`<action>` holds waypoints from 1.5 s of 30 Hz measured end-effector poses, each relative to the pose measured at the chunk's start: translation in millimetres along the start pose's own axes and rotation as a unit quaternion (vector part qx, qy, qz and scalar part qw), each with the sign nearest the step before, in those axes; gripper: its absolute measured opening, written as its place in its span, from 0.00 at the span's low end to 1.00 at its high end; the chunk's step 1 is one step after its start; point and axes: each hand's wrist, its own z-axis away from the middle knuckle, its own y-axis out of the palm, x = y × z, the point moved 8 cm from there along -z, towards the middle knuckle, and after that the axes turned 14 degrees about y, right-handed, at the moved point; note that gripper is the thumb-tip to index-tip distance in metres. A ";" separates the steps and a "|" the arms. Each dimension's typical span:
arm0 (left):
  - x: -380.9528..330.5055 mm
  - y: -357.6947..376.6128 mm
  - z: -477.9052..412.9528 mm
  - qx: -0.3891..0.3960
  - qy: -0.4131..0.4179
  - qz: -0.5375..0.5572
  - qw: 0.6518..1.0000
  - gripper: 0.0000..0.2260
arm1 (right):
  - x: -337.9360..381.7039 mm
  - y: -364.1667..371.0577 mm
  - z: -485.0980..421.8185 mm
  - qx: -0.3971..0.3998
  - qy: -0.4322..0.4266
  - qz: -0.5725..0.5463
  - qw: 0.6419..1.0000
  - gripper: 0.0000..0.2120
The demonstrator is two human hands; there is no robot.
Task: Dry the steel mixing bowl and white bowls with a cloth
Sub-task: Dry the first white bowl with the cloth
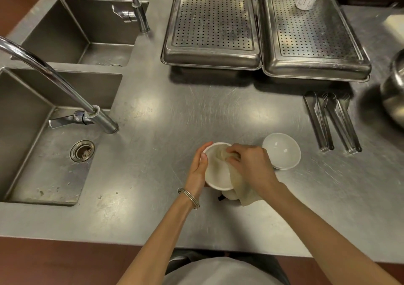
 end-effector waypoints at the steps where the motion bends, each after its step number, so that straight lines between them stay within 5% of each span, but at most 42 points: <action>1: -3.6 1.7 -1.2 0.009 0.011 -0.012 1.000 0.13 | 2.9 2.1 1.7 -0.034 0.004 -0.005 0.999 0.10; 3: -10.4 2.4 -3.2 0.021 0.047 -0.039 0.998 0.13 | 11.4 22.4 9.4 -0.013 -0.003 -0.024 1.000 0.09; 6: -5.7 -1.7 -3.3 0.034 0.064 -0.069 0.995 0.13 | 14.1 50.0 19.2 0.142 -0.020 -0.082 0.986 0.07; 10: 14.8 -3.3 6.1 0.035 0.029 -0.067 0.997 0.13 | 7.4 46.1 25.8 0.290 -0.100 0.037 0.951 0.09; 14: 13.1 -5.6 2.8 0.032 0.021 -0.053 0.998 0.12 | -4.6 -0.9 0.8 0.040 -0.099 0.076 0.991 0.07; 16: 9.2 -8.3 1.4 0.022 0.039 -0.058 0.997 0.11 | 0.3 -2.2 7.9 -0.017 -0.126 0.102 0.987 0.07; 19: 7.4 -12.1 -5.0 0.009 0.071 -0.082 0.994 0.12 | 1.1 42.9 25.2 0.107 -0.089 0.194 0.971 0.10; 22: 13.5 -14.7 -5.2 0.019 0.071 -0.103 0.992 0.13 | -19.8 52.4 22.6 0.194 0.010 0.030 0.981 0.07; 26: 29.1 -29.5 -2.4 -0.014 0.052 -0.089 0.995 0.13 | -51.7 20.1 14.5 0.085 0.054 -0.206 0.973 0.09; 30: 45.9 -44.5 -6.4 -0.011 0.034 -0.099 0.994 0.13 | -66.6 13.9 11.9 -0.053 0.066 -0.219 0.972 0.10; 35: 46.4 -54.0 -12.3 -0.018 0.037 -0.142 0.989 0.12 | -72.7 42.2 6.1 -0.038 0.071 -0.195 0.977 0.11; 39: 40.0 -63.0 -18.1 -0.025 0.055 -0.293 0.954 0.13 | -67.5 44.4 12.0 -0.047 0.017 -0.143 0.988 0.12; 45: 46.2 -68.6 -19.3 0.011 0.056 -0.380 0.923 0.21 | -75.7 65.1 22.4 0.027 0.000 -0.112 0.993 0.28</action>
